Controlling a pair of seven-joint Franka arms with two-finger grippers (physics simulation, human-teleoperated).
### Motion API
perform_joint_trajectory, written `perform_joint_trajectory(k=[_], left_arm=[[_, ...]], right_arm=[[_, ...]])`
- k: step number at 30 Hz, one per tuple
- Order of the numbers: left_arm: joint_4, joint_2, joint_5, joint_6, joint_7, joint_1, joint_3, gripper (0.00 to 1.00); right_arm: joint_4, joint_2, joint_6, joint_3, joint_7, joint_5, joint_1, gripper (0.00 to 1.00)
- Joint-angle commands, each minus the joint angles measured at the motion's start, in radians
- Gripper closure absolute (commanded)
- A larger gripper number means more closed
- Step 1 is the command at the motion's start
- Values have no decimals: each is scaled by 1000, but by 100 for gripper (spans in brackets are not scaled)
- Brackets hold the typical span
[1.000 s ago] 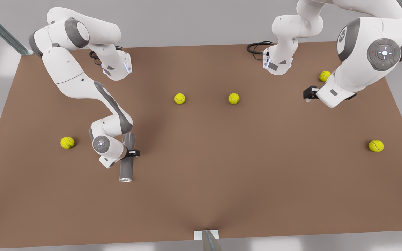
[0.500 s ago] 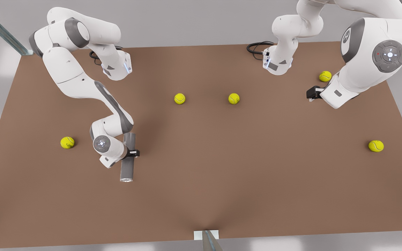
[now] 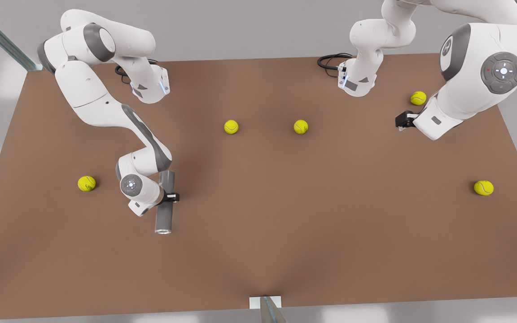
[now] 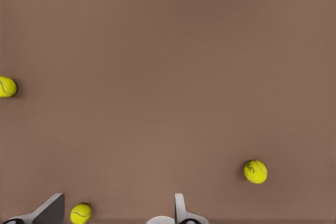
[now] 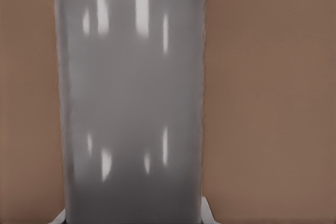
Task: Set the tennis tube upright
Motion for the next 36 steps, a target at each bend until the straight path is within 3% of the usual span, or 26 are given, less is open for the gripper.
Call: perform_joint_trajectory(k=[1, 17, 20, 36], left_arm=[[1, -2, 0, 0, 1, -1, -2, 0], [1, 1, 2, 1, 3, 9, 3, 0], [1, 3, 2, 3, 3, 9, 3, 0], [1, 1, 2, 3, 3, 9, 3, 0]], right_arm=[[0, -1, 0, 0, 2, 0, 0, 20], [-3, 7, 3, -1, 7, 0, 0, 19], [-3, 8, 3, 0, 7, 0, 0, 23], [-3, -2, -4, 0, 5, -4, 2, 26]])
